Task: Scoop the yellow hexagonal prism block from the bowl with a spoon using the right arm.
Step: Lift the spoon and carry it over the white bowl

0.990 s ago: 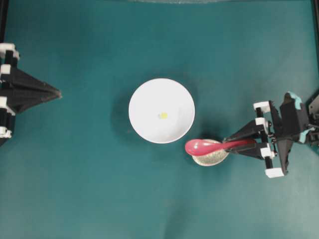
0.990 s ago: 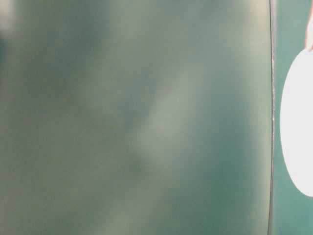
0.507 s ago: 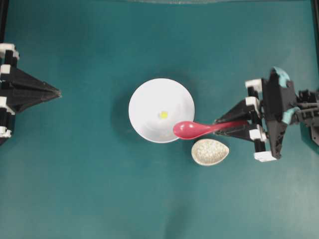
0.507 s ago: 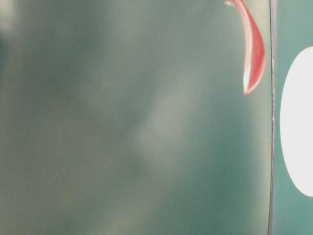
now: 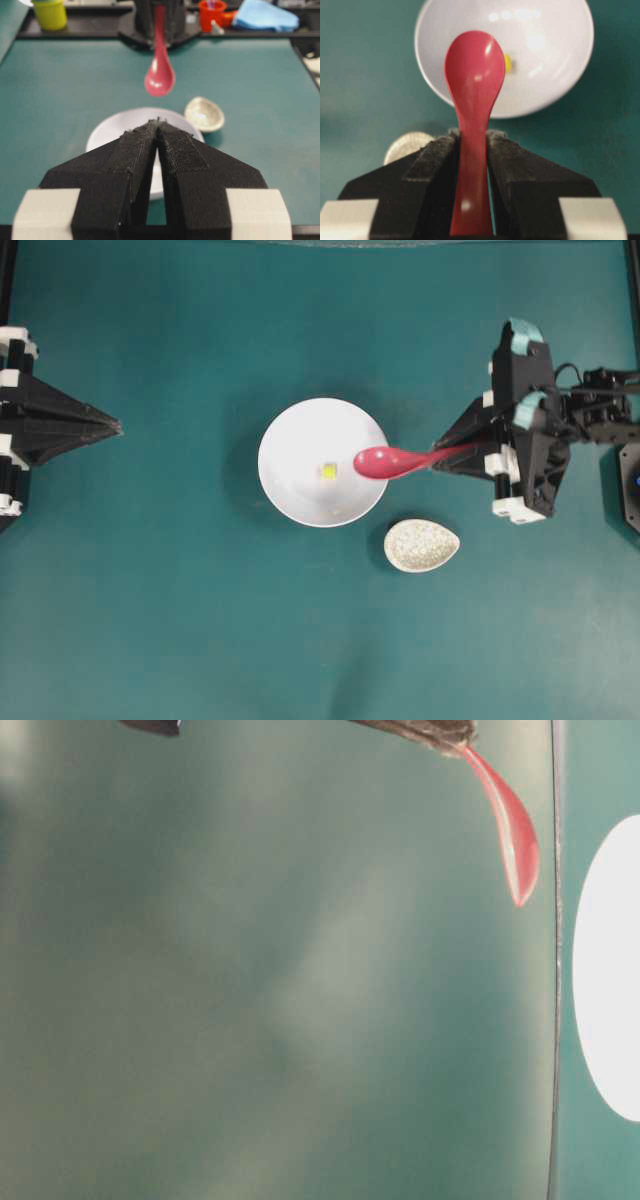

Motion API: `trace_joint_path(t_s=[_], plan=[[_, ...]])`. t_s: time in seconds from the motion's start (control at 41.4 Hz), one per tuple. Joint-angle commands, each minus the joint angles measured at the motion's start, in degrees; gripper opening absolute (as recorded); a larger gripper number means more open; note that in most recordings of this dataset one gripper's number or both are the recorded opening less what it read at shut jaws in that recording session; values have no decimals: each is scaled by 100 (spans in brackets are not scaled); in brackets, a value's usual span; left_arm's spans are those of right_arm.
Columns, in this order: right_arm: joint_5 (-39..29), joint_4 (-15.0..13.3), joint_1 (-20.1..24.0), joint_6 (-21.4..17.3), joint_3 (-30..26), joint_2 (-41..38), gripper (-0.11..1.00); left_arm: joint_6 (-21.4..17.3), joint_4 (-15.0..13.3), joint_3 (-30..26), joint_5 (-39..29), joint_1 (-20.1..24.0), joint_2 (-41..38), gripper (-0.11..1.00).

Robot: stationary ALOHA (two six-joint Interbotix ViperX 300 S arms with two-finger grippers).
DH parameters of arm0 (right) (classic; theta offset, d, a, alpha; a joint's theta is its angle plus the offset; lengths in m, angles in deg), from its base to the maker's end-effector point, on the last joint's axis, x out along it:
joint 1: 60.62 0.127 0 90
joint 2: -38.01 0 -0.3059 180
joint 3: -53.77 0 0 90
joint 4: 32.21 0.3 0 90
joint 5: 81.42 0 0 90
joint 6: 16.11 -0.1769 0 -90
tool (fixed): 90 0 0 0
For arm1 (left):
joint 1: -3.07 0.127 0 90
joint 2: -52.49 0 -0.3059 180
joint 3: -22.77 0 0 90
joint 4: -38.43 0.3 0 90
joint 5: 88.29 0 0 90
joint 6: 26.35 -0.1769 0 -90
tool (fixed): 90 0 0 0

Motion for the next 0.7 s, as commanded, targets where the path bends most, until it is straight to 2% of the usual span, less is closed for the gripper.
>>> trace_joint_path(t_s=[0.0, 0.362, 0.676], plan=[[-378, -18, -88, -18, -325, 18, 25, -9, 18, -167, 62, 9, -18, 6], [-1380, -211, -229, -53, -949, -264, 25, -18, 18, -167, 53, 9, -18, 6], [-2206, -299, -369, -53, -1626, -1037, 25, -18, 35, -167, 44, 9, -18, 6]])
